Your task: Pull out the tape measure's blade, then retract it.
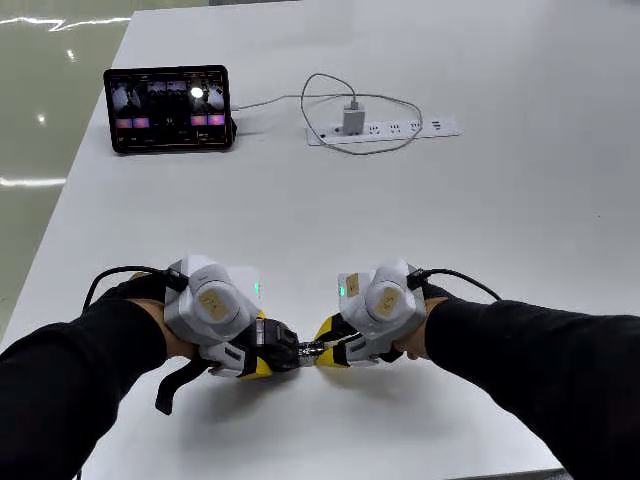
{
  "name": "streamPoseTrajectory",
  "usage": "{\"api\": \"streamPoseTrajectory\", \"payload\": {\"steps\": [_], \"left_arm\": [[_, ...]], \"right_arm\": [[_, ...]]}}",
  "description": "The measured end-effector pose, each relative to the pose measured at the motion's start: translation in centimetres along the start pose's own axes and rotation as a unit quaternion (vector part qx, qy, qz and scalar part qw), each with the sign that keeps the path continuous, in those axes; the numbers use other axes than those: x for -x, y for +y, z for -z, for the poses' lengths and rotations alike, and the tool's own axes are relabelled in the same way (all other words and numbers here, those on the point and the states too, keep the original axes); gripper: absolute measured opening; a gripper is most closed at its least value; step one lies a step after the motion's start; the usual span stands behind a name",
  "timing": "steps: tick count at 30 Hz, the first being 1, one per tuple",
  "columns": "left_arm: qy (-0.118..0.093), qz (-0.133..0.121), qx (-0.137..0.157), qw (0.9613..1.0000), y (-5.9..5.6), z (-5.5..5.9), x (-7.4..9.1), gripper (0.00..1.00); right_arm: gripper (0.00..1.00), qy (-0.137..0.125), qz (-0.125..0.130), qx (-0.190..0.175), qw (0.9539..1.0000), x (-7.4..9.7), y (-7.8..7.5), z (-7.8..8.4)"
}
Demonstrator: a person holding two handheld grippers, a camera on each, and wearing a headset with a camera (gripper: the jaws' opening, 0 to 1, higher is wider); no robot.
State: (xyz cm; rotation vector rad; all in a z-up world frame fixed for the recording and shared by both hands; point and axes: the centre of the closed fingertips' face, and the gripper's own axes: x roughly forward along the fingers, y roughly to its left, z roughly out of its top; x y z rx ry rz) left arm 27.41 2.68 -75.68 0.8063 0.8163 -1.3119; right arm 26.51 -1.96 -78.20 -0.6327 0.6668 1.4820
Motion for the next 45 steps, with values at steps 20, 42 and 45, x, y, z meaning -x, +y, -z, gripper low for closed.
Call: {"api": "streamPoseTrajectory", "payload": {"steps": [20, 42, 45], "left_arm": [[-0.001, -0.003, -0.001, 1.0000, 0.0, 0.0, 0.0, 0.32], [-0.003, -0.002, -0.003, 1.0000, -0.1, 0.0, 0.0, 0.32], [-0.003, -0.003, -0.004, 1.0000, -0.1, -0.1, 0.0, 0.32]], "right_arm": [[0.10, 0.007, 0.005, -0.002, 1.0000, 1.1, 0.1, 1.0], [0.10, 0.007, 0.010, -0.006, 0.9999, 2.2, 0.2, 2.2], [0.10, 0.009, 0.011, -0.006, 0.9999, 2.4, 0.2, 2.5]]}}
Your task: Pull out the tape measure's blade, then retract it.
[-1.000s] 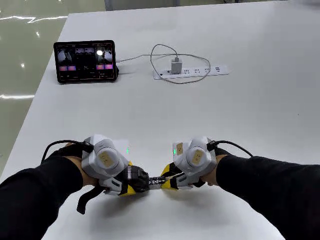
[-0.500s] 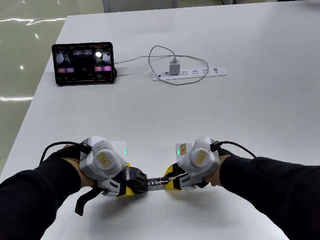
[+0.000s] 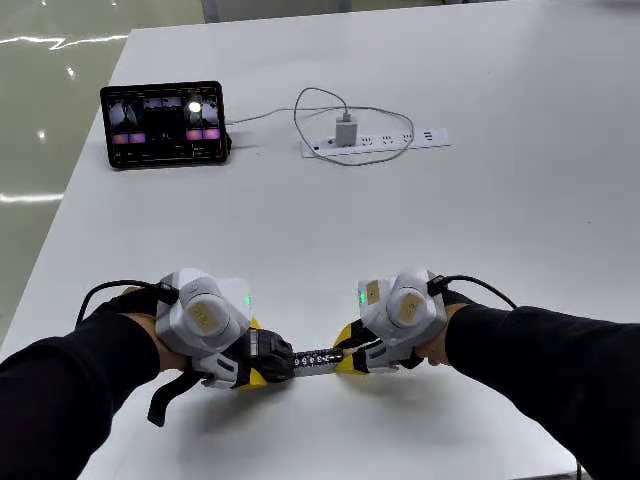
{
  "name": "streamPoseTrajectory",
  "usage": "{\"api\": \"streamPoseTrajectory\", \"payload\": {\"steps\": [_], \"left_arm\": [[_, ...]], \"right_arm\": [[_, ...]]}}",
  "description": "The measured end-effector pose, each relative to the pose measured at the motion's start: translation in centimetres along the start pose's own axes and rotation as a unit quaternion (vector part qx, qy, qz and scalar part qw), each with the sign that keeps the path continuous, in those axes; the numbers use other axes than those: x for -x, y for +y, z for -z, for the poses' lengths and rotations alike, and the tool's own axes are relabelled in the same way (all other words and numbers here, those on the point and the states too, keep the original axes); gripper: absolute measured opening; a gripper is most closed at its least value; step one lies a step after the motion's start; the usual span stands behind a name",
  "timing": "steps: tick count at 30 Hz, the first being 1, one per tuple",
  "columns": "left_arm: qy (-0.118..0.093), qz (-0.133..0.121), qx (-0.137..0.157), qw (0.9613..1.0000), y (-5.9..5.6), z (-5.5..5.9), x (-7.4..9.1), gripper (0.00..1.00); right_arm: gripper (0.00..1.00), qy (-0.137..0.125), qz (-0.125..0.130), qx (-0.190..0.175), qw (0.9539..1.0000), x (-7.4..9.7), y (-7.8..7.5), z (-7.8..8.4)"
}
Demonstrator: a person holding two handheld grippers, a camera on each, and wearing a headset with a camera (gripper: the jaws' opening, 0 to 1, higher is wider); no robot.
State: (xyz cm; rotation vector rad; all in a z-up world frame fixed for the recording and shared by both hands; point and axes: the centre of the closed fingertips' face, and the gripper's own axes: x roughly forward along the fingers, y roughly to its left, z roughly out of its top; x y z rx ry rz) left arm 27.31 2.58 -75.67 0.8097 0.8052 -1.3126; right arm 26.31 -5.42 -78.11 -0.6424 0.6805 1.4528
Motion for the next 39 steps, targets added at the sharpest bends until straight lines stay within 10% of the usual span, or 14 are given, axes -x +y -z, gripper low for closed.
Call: {"api": "streamPoseTrajectory", "payload": {"steps": [39], "left_arm": [[-0.002, -0.001, 0.001, 1.0000, 0.1, 0.0, 0.0, 0.32]], "right_arm": [[0.10, 0.001, 0.006, -0.018, 0.9998, 1.6, -0.2, 1.7]]}}
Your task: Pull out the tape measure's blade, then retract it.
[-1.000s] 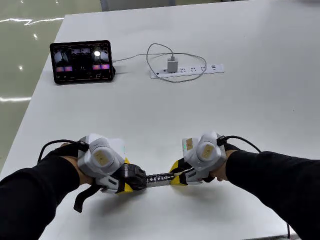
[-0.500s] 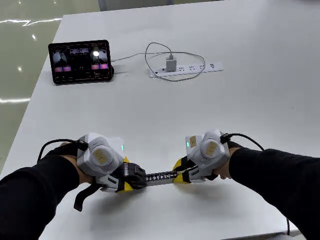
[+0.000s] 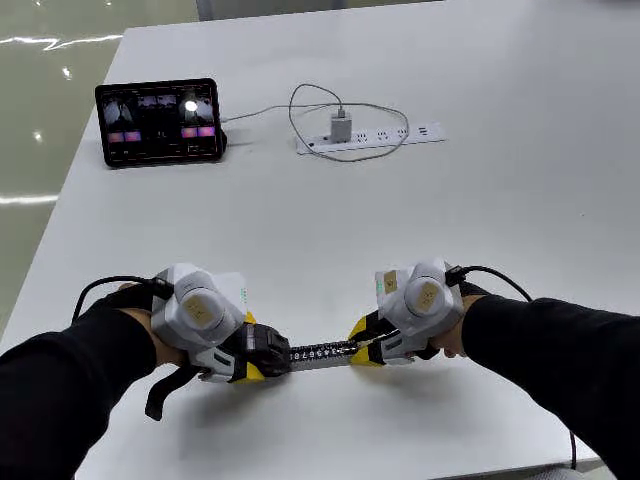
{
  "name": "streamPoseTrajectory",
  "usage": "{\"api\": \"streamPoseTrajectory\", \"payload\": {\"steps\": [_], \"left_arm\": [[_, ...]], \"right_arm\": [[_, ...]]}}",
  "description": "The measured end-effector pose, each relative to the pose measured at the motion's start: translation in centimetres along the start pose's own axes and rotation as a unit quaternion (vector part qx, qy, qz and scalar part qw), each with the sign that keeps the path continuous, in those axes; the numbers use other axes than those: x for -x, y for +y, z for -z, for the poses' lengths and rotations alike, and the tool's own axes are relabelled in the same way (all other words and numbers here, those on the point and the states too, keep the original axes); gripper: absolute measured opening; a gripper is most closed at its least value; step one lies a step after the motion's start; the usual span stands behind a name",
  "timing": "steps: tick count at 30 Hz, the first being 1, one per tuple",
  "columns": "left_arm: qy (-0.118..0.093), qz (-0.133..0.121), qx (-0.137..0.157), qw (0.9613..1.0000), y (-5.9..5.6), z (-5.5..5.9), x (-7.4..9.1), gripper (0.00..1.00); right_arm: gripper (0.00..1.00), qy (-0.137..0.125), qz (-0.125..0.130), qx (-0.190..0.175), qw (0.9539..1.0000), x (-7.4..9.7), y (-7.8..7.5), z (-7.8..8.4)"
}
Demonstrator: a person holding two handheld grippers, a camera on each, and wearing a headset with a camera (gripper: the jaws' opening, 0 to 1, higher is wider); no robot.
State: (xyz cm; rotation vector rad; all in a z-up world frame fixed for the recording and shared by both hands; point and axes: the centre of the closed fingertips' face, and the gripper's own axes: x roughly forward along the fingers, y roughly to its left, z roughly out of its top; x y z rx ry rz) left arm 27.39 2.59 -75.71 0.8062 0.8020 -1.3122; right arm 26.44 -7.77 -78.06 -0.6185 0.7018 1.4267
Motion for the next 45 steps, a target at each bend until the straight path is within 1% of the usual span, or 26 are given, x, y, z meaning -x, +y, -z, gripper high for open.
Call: {"api": "streamPoseTrajectory", "payload": {"steps": [24, 45], "left_arm": [[0.000, -0.001, -0.002, 1.0000, 0.0, -0.1, 0.0, 0.32], [0.000, 0.000, -0.001, 1.0000, -0.1, 0.0, 0.0, 0.32]], "right_arm": [[0.10, 0.005, 0.003, -0.007, 1.0000, 0.9, -0.2, 1.1], [0.10, 0.005, 0.004, -0.011, 0.9999, 1.5, -0.3, 1.7]]}}
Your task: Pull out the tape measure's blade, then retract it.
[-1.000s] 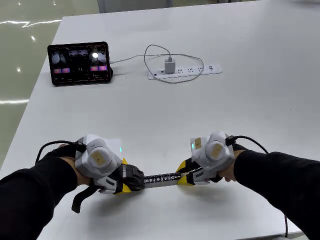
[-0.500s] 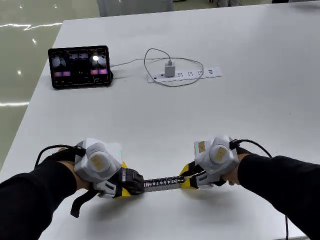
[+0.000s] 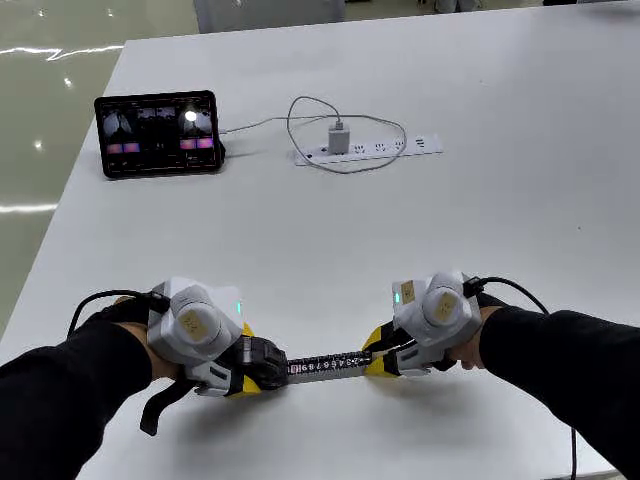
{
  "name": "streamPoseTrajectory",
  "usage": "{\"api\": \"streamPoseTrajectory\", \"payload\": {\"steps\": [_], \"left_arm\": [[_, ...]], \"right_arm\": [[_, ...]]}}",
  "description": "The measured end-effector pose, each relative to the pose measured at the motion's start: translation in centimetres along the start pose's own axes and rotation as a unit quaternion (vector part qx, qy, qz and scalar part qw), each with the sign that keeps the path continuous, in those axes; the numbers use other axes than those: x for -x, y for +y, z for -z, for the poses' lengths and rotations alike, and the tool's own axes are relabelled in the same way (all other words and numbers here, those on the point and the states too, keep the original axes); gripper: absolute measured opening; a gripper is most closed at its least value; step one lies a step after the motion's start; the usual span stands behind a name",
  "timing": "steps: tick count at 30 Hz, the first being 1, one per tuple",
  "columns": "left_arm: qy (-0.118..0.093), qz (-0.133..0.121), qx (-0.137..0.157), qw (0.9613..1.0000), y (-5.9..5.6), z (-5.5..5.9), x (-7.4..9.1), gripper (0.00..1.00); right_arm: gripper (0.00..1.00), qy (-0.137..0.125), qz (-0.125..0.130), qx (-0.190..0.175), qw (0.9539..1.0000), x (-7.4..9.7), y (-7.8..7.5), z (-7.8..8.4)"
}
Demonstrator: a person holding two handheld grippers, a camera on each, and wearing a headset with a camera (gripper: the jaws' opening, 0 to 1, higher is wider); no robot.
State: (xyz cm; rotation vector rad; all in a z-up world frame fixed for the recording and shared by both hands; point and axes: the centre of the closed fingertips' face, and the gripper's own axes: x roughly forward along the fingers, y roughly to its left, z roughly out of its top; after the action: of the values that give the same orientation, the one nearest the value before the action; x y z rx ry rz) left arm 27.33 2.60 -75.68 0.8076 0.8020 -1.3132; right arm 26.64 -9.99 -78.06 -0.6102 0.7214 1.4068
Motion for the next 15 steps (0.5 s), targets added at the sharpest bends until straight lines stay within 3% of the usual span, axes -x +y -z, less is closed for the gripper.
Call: {"api": "streamPoseTrajectory", "payload": {"steps": [15], "left_arm": [[0.000, -0.001, -0.001, 1.0000, 0.02, -0.06, -0.08, 0.32]], "right_arm": [[0.10, 0.003, 0.001, -0.002, 1.0000, 0.49, -0.07, 0.60]]}}
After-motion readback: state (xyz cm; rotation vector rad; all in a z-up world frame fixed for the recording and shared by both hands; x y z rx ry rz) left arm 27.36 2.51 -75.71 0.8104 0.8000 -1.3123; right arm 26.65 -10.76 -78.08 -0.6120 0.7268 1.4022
